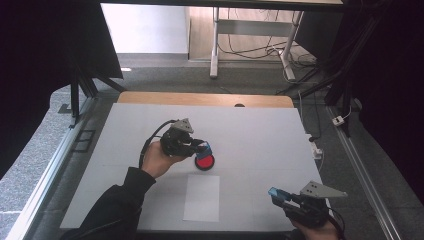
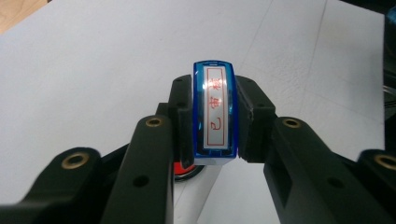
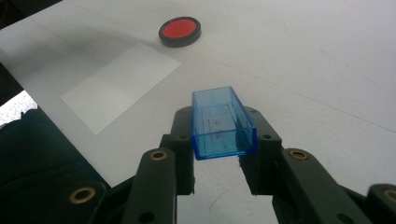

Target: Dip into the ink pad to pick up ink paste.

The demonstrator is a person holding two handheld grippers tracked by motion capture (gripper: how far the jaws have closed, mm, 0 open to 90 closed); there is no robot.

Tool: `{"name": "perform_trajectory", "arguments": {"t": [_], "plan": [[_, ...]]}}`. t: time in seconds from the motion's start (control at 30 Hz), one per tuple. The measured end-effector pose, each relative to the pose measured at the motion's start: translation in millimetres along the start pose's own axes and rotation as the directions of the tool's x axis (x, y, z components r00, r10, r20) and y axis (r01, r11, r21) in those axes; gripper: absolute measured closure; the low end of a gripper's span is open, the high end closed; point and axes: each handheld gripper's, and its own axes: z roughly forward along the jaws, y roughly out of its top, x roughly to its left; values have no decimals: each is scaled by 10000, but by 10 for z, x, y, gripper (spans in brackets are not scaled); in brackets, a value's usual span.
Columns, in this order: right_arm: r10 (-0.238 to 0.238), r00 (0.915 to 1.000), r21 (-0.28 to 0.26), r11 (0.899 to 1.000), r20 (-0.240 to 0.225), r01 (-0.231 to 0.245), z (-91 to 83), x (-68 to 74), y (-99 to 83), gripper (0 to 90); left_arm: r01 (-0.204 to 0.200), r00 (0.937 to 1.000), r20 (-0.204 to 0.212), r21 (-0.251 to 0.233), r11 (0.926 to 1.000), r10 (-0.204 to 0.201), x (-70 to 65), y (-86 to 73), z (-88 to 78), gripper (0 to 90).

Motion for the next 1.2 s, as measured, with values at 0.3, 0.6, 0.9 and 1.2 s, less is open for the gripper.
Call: {"name": "perform_trajectory", "arguments": {"t": [0.3, 0.6, 0.9, 1.2], "plan": [[-20, 10000, 31, 10000, 5, 20, 5, 2, 1, 684, 213, 9996, -171, 191, 9996, -210, 80, -26, 112, 708], [-67, 10000, 64, 10000, -4, 67, 11, 7, 2, 684, 405, 9988, -280, 521, 9978, -391, 144, -84, 243, 708], [-117, 9999, 129, 9998, -11, 117, 14, 11, 4, 684, 465, 9984, -352, 866, 9952, -436, 163, -120, 393, 709], [-130, 9999, 139, 9998, -24, 131, 15, 11, 4, 684, 557, 9976, -486, 1222, 9909, -501, 161, -159, 501, 708]]}}
